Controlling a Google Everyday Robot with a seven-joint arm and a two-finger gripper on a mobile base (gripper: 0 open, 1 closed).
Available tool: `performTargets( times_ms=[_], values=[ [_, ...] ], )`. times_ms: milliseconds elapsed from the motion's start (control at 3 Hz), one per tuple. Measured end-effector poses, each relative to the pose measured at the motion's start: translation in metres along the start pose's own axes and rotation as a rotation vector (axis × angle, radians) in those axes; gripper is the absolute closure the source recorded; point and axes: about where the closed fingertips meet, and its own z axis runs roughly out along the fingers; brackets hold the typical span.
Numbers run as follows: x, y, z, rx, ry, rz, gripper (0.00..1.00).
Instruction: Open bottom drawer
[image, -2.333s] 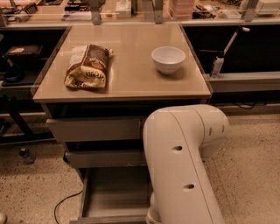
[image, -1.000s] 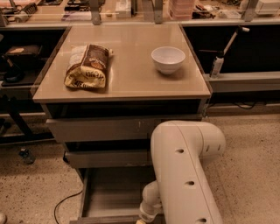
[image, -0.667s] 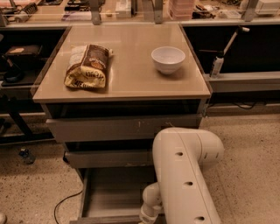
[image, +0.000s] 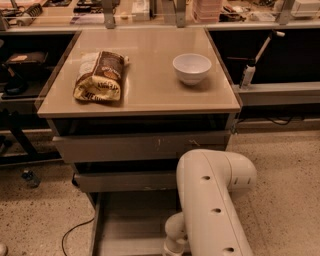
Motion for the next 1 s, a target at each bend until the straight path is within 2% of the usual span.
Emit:
performTargets(
  times_ms=[333, 667, 1000],
  values=[
    [0.021, 0.01, 0.008, -0.024, 0.029, 0.024, 0.0],
    [0.054, 0.025, 0.016, -0.046, 0.058, 0.067, 0.0],
    [0.053, 0.024, 0.016, -0.046, 0.058, 0.067, 0.0]
  ],
)
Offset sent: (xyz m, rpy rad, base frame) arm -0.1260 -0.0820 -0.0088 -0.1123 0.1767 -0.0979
